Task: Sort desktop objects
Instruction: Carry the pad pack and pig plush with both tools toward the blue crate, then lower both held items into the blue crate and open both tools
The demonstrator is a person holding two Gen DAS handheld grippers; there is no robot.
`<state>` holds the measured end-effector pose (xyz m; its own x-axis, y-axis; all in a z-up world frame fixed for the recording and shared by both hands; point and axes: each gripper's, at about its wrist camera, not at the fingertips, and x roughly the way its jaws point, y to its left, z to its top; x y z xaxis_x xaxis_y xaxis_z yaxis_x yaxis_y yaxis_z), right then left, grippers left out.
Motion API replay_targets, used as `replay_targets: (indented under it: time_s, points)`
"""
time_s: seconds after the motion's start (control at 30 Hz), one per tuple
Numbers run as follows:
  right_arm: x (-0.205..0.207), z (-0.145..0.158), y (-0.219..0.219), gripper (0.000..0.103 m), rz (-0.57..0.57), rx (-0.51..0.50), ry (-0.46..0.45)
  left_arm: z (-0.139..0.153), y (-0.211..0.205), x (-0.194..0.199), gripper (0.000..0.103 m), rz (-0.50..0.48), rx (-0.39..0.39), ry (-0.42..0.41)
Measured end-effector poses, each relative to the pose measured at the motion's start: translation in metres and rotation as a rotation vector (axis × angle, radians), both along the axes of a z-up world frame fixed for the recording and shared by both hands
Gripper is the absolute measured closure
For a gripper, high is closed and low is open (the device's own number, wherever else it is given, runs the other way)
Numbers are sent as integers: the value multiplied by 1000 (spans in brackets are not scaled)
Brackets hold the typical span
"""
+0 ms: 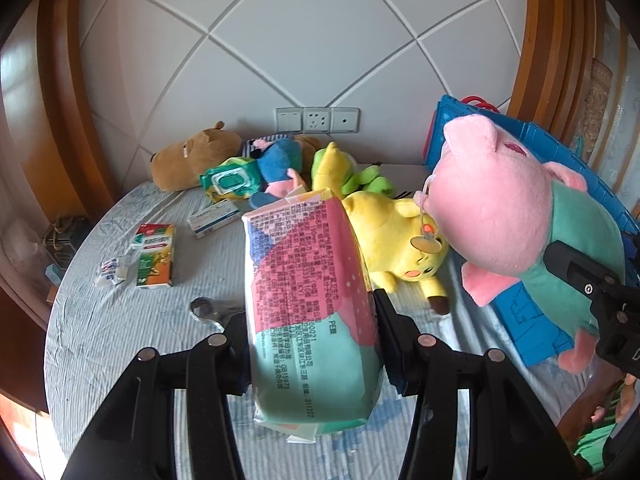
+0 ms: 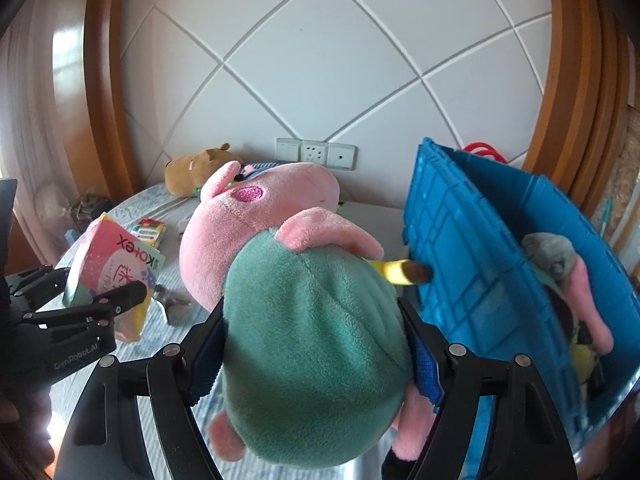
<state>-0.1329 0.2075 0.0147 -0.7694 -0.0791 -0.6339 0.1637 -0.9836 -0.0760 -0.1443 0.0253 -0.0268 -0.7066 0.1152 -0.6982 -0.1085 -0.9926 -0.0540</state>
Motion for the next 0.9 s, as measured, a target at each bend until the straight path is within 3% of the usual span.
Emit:
replay_targets:
  time_s: [0.27,0.57,0.9]
  points:
    - [-2,39,89,25,-22,-16,85,36,95,-18,54,-33,-5,49]
    - [4,65,203,25,-146,-38,126,88,215,-36,54,-152,-25,121]
    - [5,73,309,25,-320,-26,125,103,337,-58,54,-321,-41,104]
